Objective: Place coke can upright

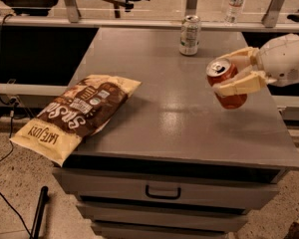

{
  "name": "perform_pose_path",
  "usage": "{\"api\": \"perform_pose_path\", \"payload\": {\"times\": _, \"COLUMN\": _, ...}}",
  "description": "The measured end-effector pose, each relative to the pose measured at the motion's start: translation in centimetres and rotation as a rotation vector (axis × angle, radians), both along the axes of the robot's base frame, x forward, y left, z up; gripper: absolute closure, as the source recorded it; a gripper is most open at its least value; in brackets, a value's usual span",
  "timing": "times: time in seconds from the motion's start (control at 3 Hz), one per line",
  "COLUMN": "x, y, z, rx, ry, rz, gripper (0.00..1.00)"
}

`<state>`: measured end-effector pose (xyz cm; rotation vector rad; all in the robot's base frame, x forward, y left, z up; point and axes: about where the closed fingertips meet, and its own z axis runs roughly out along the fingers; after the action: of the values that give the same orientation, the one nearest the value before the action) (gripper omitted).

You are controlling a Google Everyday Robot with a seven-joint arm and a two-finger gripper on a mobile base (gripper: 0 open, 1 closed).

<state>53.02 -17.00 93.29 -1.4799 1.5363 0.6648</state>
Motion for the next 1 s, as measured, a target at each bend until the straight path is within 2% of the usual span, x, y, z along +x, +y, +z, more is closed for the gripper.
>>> {"api": "perform_pose_path", "payload": {"times": 0.67, "x": 1.5, "y": -0.2, "z": -3.8, "rx": 0.215, "ry": 0.04, "rz": 0.018, "gripper": 1.0}}
{"api": "perform_pose_path", "payload": {"times": 1.0, "x": 1.5, "y": -0.2, "z": -3.6, "rx": 0.221, "ry": 0.04, "rz": 0.018, "gripper": 1.0}}
